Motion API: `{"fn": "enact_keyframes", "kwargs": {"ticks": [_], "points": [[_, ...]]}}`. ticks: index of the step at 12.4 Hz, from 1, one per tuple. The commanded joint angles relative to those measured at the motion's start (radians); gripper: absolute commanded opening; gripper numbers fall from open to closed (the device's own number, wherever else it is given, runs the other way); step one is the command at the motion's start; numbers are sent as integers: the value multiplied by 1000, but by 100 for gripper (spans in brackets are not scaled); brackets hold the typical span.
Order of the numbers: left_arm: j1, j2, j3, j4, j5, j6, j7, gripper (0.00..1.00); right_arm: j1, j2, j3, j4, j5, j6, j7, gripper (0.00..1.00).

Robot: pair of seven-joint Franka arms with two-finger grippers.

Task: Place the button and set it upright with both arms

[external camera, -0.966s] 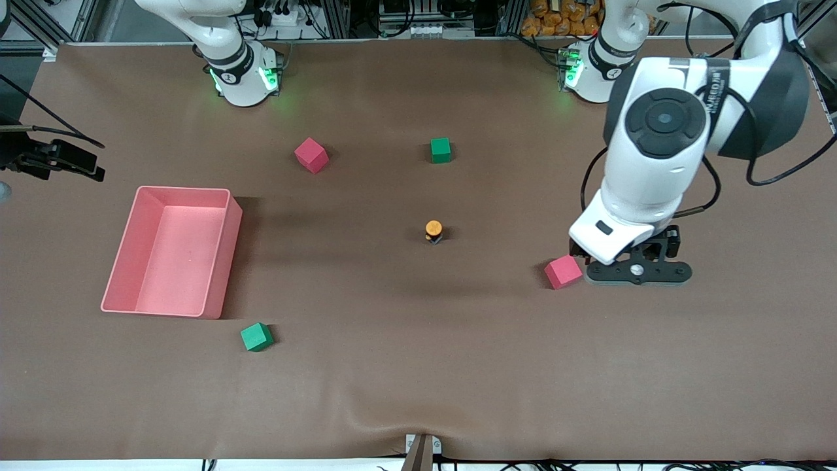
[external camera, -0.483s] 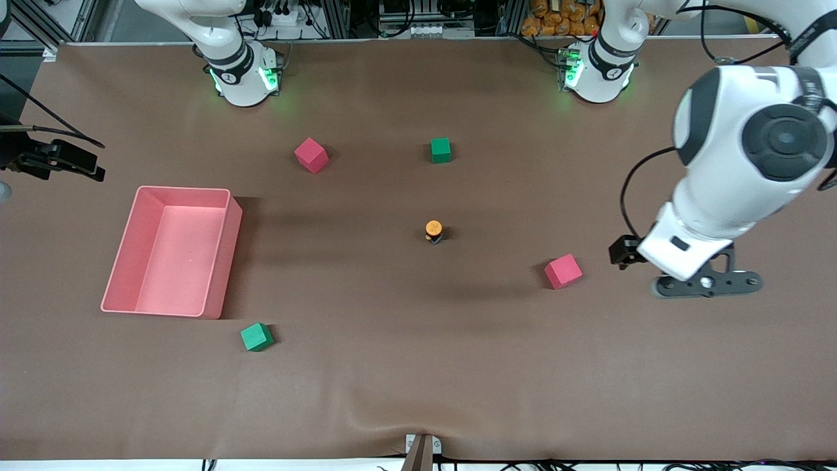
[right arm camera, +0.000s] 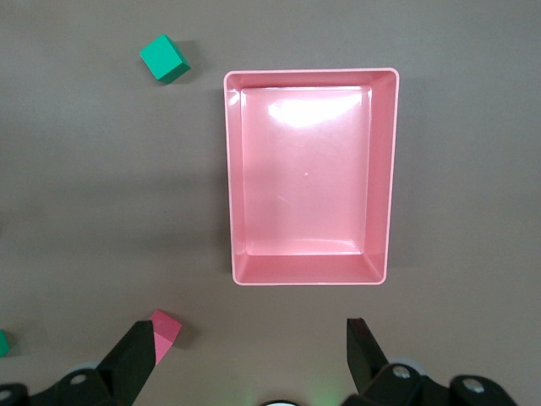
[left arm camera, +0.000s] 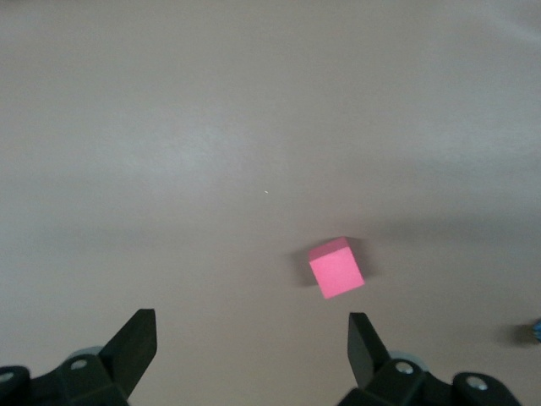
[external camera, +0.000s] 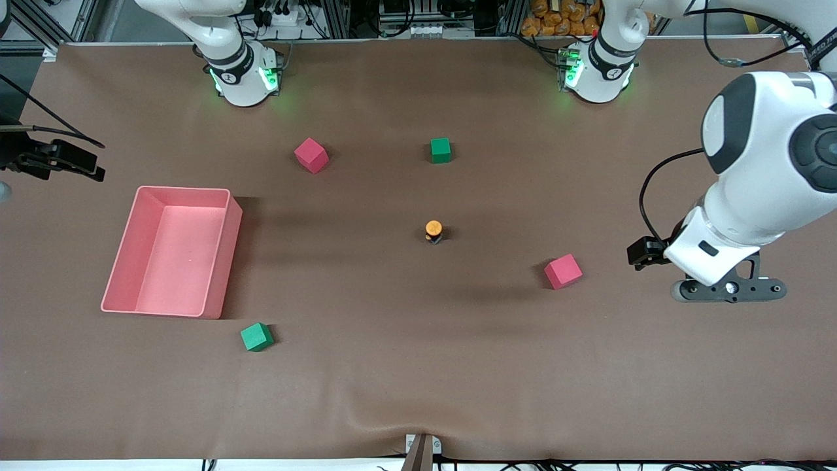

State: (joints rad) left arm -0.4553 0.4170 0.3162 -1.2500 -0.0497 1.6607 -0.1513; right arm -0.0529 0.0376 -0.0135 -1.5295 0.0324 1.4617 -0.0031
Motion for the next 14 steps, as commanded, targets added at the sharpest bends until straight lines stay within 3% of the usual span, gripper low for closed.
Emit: {"fn": "enact_keyframes", "kwargs": {"ticks": [1,4,7,9,10,11,14], "points": [[7,-87,-12,-28,-35,-53,-49,100,-1,4,-2,14,-2,-7,0,100],[18,-182,-8,-55,-32,-137,-64,100,-1,4,-2,14,-2,-7,0,100],[122,-207,-28,-65,-35,-148,16,100,-1,4,-2,14,-2,-7,0,100],[426,-225,-347,-65,-33,-150,30,100,-2,4,-2,14,0,-7,0,100],[528,-231,-456,-68,-30,-151,27,100,-2,4,-2,14,0,-7,0,100],[565,-240,-500,-66,-16,-154,22,100,-2,4,-2,15,0,-7,0,100],[566,-341,-497,-104,-2,-271,22,100,-2,4,-2,14,0,-7,0,100]]}}
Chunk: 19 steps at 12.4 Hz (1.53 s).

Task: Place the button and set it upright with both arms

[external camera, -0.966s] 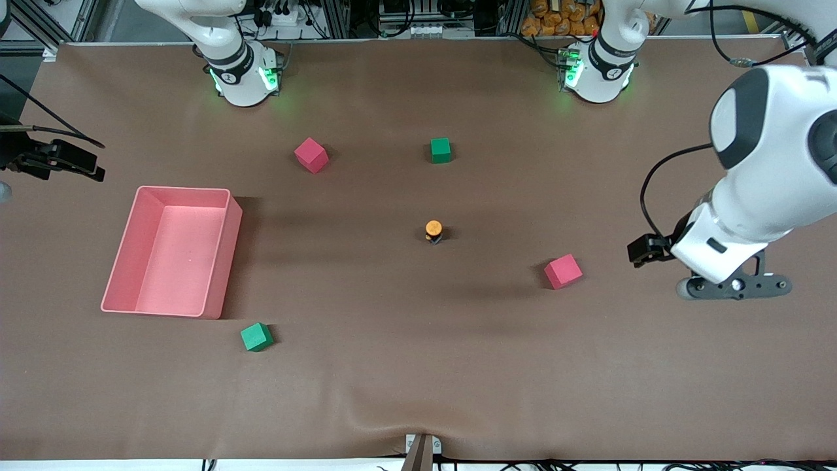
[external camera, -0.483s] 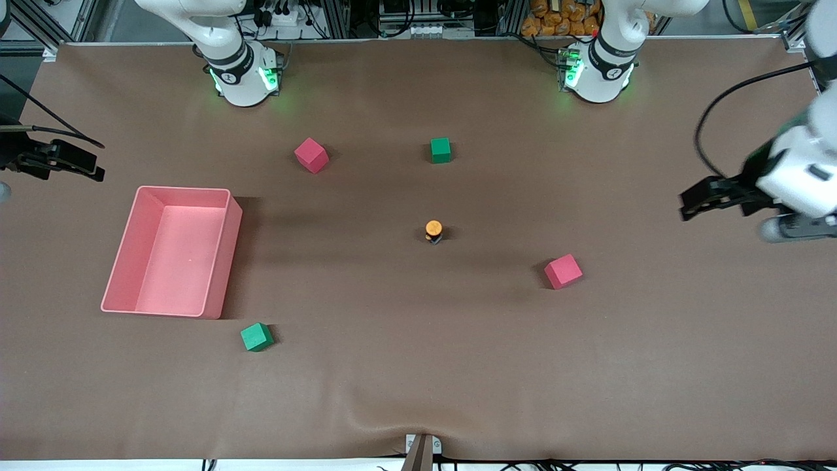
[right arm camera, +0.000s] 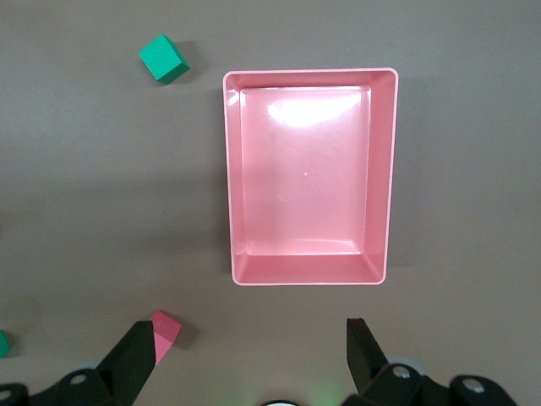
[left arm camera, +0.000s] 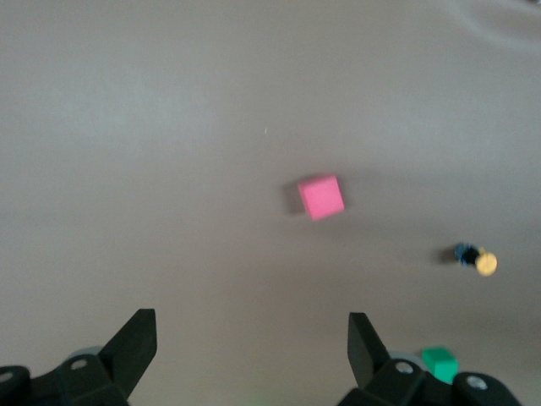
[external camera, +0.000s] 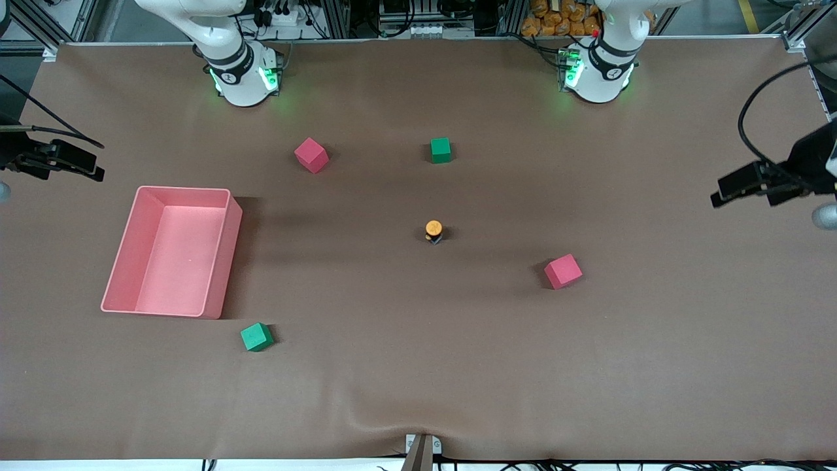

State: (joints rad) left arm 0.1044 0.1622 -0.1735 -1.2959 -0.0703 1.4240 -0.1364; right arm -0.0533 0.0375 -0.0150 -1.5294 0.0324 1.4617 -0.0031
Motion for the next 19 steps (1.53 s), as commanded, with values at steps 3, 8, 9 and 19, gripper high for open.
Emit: {"fn": "enact_keyframes", "kwargs": {"ticks": [3,8,9,19], "points": [[-76,-168,67,-91,32,-45,24,100,-2,4,0,14,0,-7,0,100],[-121,-287,95,-240,32,-46,24,100,-2,4,0,14,0,-9,0,100],[-126,-267,107,-237,33,-43,24,100,-2,4,0,14,1,-9,0,100],[-131,-165,146,-192,32,-5,49,100,-3,4,0,14,1,-9,0,100]]}}
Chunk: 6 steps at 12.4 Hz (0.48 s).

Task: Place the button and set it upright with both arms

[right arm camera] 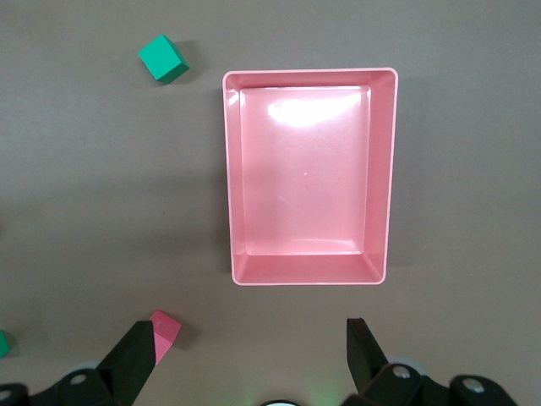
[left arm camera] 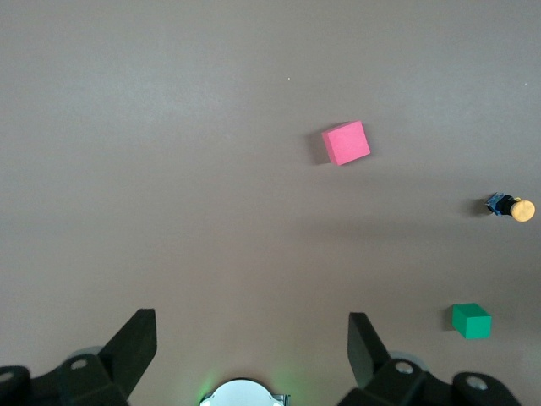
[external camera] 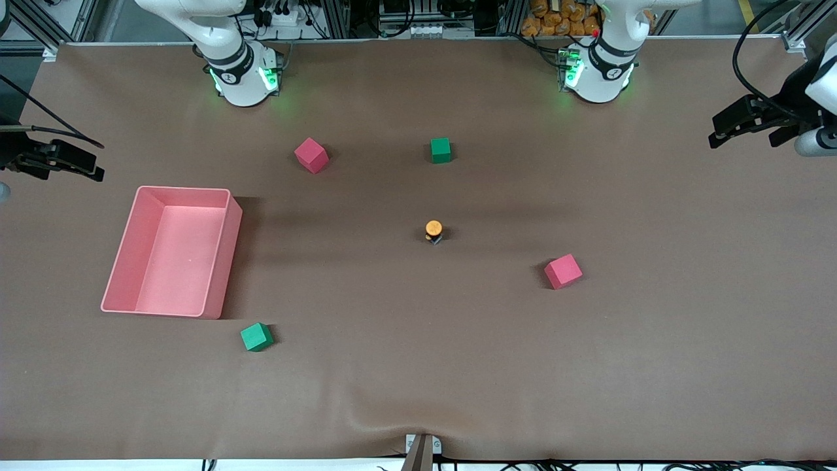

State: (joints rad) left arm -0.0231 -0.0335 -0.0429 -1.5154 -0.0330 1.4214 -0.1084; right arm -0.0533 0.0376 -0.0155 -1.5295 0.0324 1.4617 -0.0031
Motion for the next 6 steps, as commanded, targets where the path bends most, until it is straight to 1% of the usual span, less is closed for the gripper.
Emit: {"fn": "enact_keyframes", "kwargs": {"ticks": [1,5,6], "points": [[-3,37,24,34,-11,-3,21,100,-3,4,0,14,1,-9,0,100],[-6,35,28,55,5,-3,21,100,-3,5,0,14,1,-9,0,100],[-6,35,38,55,2,-3,23,100,-3,4,0,14,1,-9,0,100]]}}
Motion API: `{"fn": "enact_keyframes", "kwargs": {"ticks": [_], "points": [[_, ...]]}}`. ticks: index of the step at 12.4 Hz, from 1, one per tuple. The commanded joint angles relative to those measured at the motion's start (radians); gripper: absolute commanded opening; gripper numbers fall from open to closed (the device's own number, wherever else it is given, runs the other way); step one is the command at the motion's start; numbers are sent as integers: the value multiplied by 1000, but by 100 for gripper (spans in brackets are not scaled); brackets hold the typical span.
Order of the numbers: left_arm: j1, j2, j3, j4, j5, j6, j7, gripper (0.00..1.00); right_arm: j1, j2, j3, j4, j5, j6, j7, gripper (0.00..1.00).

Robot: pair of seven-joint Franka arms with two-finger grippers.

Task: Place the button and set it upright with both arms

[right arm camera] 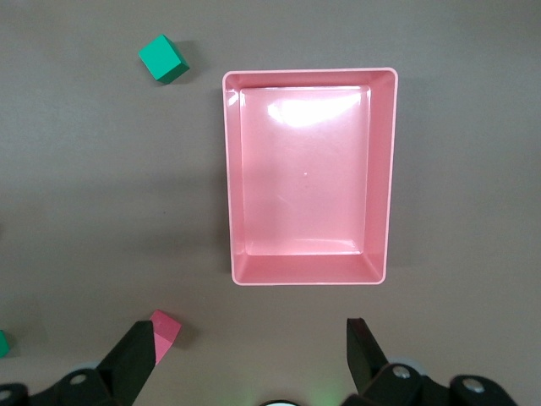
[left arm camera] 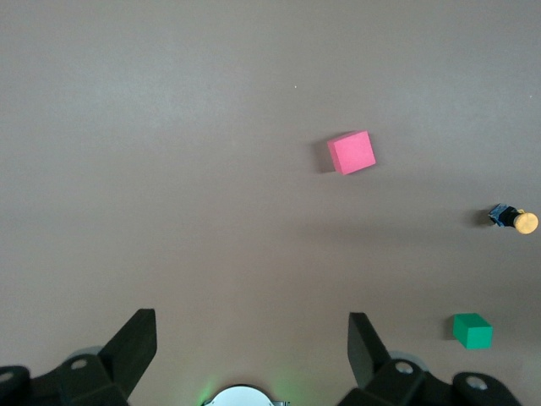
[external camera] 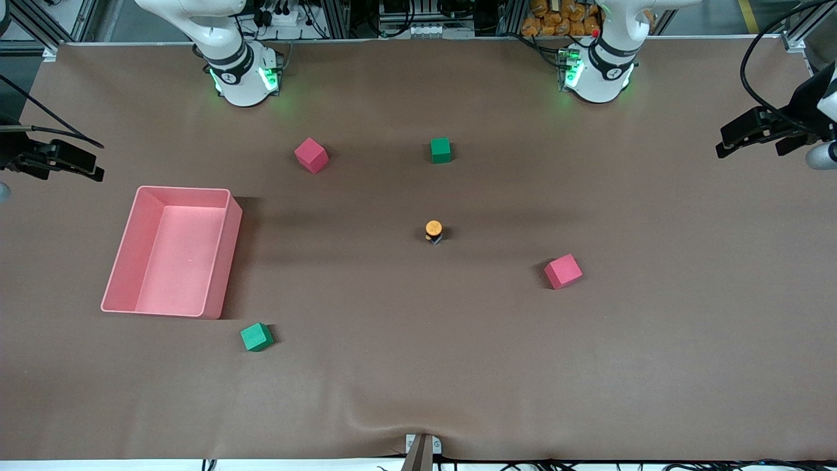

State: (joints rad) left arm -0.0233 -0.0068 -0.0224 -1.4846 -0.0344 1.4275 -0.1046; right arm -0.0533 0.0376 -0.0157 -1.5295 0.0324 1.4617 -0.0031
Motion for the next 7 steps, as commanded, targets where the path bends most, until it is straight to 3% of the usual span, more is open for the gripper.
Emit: {"fn": "enact_keyframes", "kwargs": {"ticks": [1,7], "points": [[-7,11,42,24,4,-9,16,100,-3,5,0,14,1,-9,0,100],[-9,27,71,23,2,-9,19,100,-5,5,0,12,0,-9,0,100]]}}
